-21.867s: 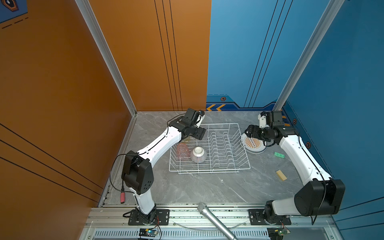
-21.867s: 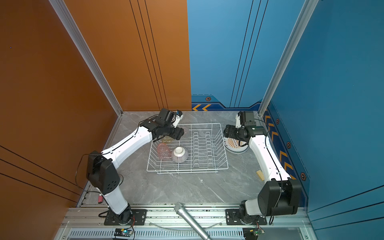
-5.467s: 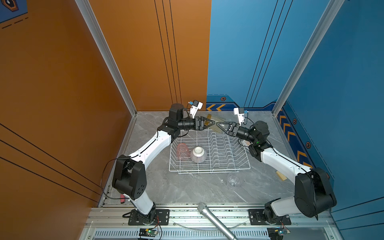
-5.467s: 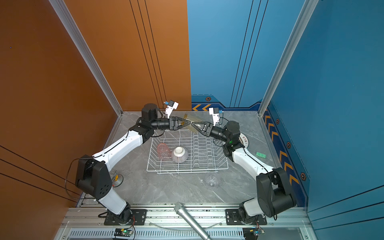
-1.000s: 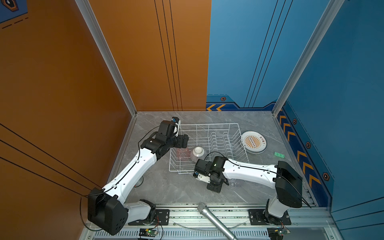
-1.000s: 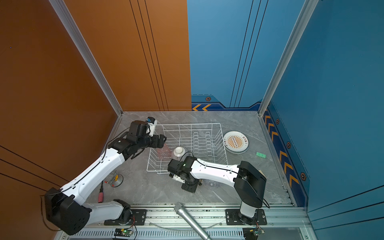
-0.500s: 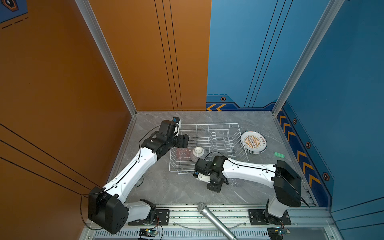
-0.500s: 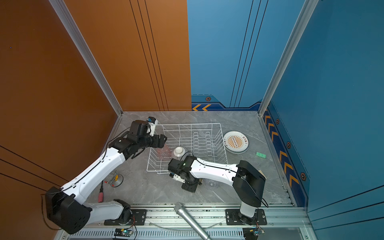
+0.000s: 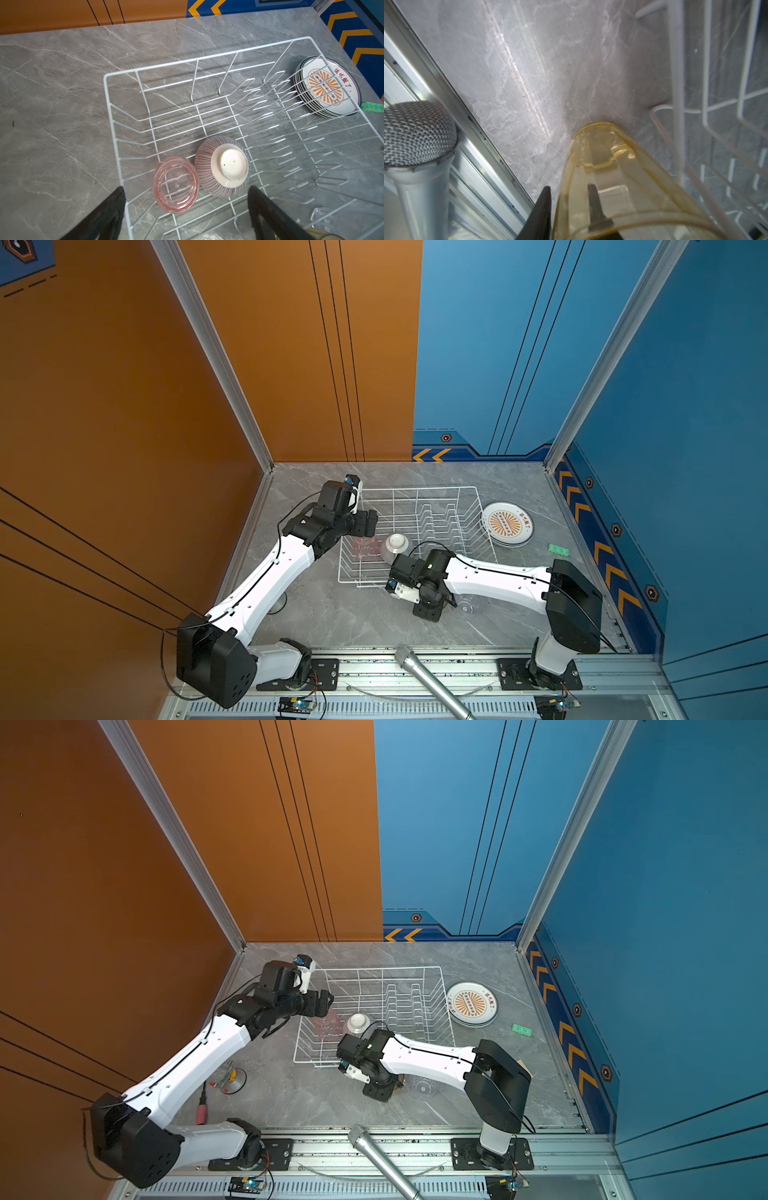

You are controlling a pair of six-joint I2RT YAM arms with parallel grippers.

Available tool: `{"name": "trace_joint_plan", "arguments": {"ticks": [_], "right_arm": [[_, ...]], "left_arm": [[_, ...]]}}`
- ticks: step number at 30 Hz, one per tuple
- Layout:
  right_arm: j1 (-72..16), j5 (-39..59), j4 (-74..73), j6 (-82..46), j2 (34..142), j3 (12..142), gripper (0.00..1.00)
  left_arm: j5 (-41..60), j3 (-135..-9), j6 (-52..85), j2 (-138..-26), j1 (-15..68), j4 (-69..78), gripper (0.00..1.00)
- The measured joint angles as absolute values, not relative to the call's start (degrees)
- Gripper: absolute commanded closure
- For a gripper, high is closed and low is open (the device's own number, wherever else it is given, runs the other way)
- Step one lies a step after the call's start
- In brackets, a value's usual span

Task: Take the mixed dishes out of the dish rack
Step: 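Lower the yellow cup upside down onto the table beside the rack with the right gripper, then open the right gripper and lift it off the yellow cup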

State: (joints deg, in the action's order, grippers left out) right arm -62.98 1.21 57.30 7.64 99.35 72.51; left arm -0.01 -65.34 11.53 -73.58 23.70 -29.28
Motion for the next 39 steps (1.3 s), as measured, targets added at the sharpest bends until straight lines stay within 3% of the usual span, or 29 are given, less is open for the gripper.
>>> {"name": "trace_joint_plan", "arguments": {"ticks": [6, 13, 21, 29, 39], "right_arm": [[-62.89, 0.64, 56.34, 7.49, 98.17, 72.25, 0.42], [-61.84, 0.49, 56.21, 7.49, 90.59, 72.25, 0.36], [-56.73, 7.77, 53.49, 5.82, 78.3, 72.27, 0.23], [-48.23, 14.22, 45.78, 1.13, 69.54, 67.55, 0.18], [-40.62, 16.47, 38.11, -4.23, 68.84, 62.94, 0.17]], "left_arm": [[-0.03, -65.39, 11.33, -73.73, 24.12, -30.0, 0.06], [-0.62, -66.26, 10.44, -75.24, 25.12, -32.34, 0.01], [-1.63, -66.94, 10.02, -77.65, 25.32, -35.24, 0.0], [-3.03, -67.22, 10.07, -81.25, 25.8, -37.6, 0.01], [-3.42, -68.31, 10.07, -86.46, 26.0, -39.33, 0.01]]}}
